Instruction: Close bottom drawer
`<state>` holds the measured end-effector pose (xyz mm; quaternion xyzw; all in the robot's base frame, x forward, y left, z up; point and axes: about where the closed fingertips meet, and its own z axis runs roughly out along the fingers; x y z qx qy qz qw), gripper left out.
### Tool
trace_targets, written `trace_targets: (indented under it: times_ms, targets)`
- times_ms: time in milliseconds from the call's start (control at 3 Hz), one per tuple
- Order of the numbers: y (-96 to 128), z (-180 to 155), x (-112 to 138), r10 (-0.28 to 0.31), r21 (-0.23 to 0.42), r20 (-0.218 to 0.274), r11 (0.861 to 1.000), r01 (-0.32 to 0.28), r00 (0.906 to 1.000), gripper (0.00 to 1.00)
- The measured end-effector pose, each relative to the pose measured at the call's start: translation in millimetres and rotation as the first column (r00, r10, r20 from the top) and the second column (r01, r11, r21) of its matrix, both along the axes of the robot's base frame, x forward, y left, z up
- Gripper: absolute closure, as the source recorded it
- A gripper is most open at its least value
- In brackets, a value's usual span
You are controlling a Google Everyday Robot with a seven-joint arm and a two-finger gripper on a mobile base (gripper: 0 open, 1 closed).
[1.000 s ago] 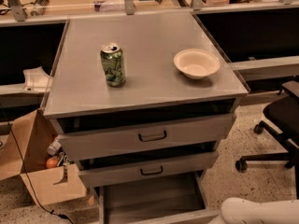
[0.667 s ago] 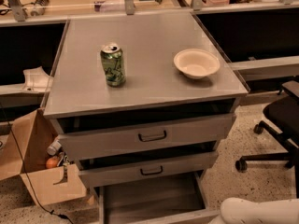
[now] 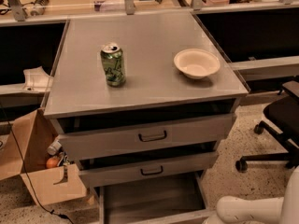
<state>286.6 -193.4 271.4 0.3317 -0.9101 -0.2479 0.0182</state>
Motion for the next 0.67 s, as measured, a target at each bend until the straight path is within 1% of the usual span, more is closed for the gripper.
trace_targets:
  times_ms: [333,667]
  targets:
    - [0,-1,-1,0.000,0.004,-0.005,1.000,0.000,1.0000,1.00]
    - [-8,-40,12,0.018,-0.003,-0.002,1.000,-0.018,0.9998,1.00]
